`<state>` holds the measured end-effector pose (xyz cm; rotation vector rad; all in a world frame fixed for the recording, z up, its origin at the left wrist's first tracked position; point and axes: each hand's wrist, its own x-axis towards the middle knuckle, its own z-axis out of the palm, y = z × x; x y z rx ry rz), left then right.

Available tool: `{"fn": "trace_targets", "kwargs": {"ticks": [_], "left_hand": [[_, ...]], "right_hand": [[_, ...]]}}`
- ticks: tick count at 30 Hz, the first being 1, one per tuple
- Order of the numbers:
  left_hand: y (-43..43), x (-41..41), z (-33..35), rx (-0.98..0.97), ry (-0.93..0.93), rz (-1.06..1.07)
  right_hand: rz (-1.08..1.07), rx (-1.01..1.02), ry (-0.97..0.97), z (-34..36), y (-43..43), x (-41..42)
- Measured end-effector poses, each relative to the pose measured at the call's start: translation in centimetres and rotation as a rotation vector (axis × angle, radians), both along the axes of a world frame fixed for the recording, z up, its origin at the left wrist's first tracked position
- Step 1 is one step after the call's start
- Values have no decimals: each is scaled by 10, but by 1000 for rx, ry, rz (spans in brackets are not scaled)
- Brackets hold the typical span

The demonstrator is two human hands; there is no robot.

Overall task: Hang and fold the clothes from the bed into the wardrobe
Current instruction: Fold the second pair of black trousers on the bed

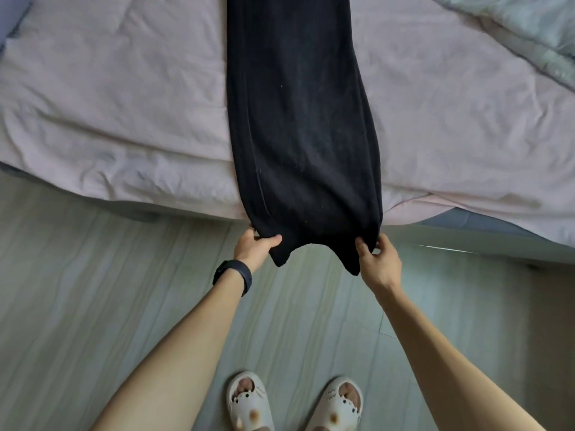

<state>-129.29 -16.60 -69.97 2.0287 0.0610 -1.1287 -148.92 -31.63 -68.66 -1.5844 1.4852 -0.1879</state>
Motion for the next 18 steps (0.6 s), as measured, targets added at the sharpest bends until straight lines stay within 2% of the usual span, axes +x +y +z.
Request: {"fn": "trace_targets", "kwargs": {"ticks": [2, 4, 9, 11, 14, 18], "left_hand": [[0, 0, 0, -6, 12, 37], [3, 0, 5, 19, 10, 84], [19, -4, 26, -28, 222, 41], [27, -9, 37, -41, 220, 52], [44, -24, 69, -5, 132, 71], [72, -50, 123, -113, 246, 149]], "right_hand": [[71, -30, 36, 1, 4, -7], [78, 22, 25, 6, 8, -16], [-107, 292, -211, 38, 28, -35], [-164, 354, -250, 52, 34, -37], [-163, 343, -237, 84, 38, -43], [-77, 342, -172, 129, 48, -57]]}}
